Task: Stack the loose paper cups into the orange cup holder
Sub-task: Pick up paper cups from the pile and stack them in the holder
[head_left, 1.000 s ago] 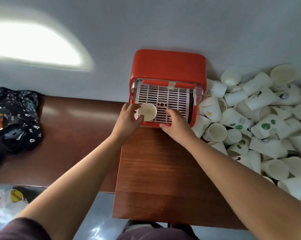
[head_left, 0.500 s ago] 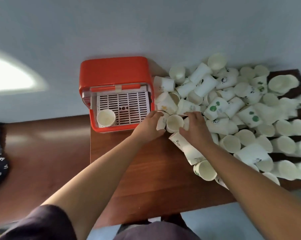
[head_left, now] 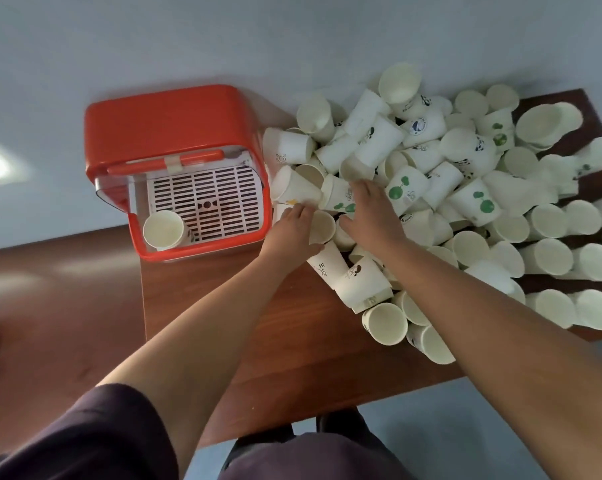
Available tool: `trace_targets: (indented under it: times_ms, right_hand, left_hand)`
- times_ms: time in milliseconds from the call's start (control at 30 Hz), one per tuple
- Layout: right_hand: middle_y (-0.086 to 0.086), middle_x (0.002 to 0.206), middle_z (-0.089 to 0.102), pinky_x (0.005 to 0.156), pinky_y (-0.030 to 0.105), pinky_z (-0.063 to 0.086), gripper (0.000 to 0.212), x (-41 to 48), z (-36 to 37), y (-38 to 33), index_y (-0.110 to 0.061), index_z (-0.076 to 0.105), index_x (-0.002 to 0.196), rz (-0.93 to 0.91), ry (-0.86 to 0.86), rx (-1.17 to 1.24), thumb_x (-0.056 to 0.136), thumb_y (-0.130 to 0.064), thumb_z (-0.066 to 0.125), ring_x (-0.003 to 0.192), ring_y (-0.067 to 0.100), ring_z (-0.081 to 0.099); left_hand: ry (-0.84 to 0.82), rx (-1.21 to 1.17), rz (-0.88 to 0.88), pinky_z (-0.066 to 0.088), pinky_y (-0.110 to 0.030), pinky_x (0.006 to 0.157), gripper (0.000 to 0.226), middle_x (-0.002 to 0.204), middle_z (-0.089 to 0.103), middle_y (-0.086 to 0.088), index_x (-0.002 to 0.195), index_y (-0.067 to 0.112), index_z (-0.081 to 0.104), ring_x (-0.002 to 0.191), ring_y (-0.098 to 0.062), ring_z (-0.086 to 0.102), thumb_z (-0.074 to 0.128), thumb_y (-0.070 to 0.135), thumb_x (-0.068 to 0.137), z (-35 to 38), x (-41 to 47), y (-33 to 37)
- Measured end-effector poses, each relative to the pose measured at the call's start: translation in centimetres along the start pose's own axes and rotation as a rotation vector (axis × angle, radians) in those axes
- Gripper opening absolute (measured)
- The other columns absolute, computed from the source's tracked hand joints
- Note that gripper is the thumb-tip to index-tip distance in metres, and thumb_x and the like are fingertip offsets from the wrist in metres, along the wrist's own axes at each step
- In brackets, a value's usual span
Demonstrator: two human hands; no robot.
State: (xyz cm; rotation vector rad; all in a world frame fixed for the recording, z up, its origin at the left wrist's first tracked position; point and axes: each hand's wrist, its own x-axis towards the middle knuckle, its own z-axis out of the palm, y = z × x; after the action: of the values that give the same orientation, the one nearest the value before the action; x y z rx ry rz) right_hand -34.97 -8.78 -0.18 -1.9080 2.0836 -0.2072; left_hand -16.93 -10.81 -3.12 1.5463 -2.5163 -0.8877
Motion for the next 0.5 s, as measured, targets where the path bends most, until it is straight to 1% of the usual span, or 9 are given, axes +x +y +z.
trace_targets:
  times_ms: [100, 167, 233, 267, 333, 467, 500]
  right_hand:
    - [0.019, 0.129, 0.049, 0.097, 0.043, 0.041, 0.063, 1.2, 0.0, -0.2, -0.001, 0.042, 0.135, -0.022, -0.041, -0.031, 0.083, -0.023, 0.071, 0.118, 0.037, 0.048]
    - [0.018, 0.132, 0.049, 0.1, 0.042, 0.038, 0.064, 1.8, 0.3, -0.5, -0.003, 0.041, 0.136, -0.041, -0.066, -0.05, 0.084, -0.025, 0.071, 0.12, 0.036, 0.047]
    - [0.015, 0.133, 0.05, 0.103, 0.044, 0.035, 0.063, 2.0, 0.5, -0.7, -0.005, 0.042, 0.136, -0.043, -0.062, -0.1, 0.084, -0.027, 0.07, 0.123, 0.035, 0.046]
    - [0.015, 0.132, 0.052, 0.102, 0.044, 0.035, 0.062, 2.0, 0.4, -0.8, -0.006, 0.043, 0.134, -0.04, -0.037, -0.127, 0.084, -0.029, 0.069, 0.122, 0.035, 0.048]
    - [0.016, 0.126, 0.056, 0.099, 0.045, 0.038, 0.061, 1.9, 0.1, -0.8, -0.004, 0.047, 0.13, -0.045, 0.023, -0.152, 0.081, -0.031, 0.071, 0.117, 0.036, 0.051]
    - [0.019, 0.117, 0.059, 0.094, 0.047, 0.043, 0.067, 0.5, -1.3, -0.6, -0.001, 0.051, 0.128, -0.056, 0.139, -0.078, 0.073, -0.028, 0.076, 0.109, 0.039, 0.054]
    - [0.018, 0.115, 0.06, 0.093, 0.045, 0.044, 0.066, 0.1, -1.7, -0.7, -0.001, 0.052, 0.128, -0.057, 0.17, -0.043, 0.072, -0.028, 0.077, 0.107, 0.038, 0.055]
  left_hand:
    - [0.065, -0.131, -0.045, 0.044, -0.041, 0.101, 0.077, 0.141, 0.046, -0.005, 0.142, 0.015, 0.041, 0.129, -0.025, 0.045, 0.08, 0.035, 0.079, -1.2, -1.0, -0.8]
    - [0.083, -0.237, -0.079, 0.041, -0.039, 0.104, 0.078, 0.142, 0.046, -0.003, 0.143, 0.016, 0.041, 0.129, -0.021, 0.045, 0.08, 0.035, 0.079, -2.1, -2.0, -1.7]
    - [0.105, -0.297, -0.103, 0.043, -0.04, 0.106, 0.078, 0.14, 0.048, 0.001, 0.142, 0.02, 0.042, 0.126, -0.018, 0.047, 0.082, 0.036, 0.077, -2.9, -3.0, -2.6]
    - [0.119, -0.324, -0.116, 0.045, -0.041, 0.104, 0.078, 0.137, 0.049, 0.003, 0.141, 0.021, 0.043, 0.124, -0.017, 0.048, 0.083, 0.036, 0.075, -3.2, -3.4, -3.0]
    - [0.158, -0.39, -0.136, 0.047, -0.039, 0.101, 0.076, 0.133, 0.05, 0.004, 0.139, 0.021, 0.044, 0.121, -0.014, 0.049, 0.083, 0.035, 0.075, -3.8, -4.3, -3.6]
    - [0.259, -0.484, -0.176, 0.044, -0.022, 0.094, 0.069, 0.13, 0.054, 0.005, 0.136, 0.021, 0.048, 0.117, -0.011, 0.051, 0.082, 0.035, 0.078, -5.4, -6.2, -4.3]
    - [0.279, -0.498, -0.19, 0.043, -0.022, 0.094, 0.069, 0.131, 0.054, 0.005, 0.137, 0.021, 0.049, 0.118, -0.011, 0.051, 0.082, 0.035, 0.078, -5.8, -6.7, -4.5]
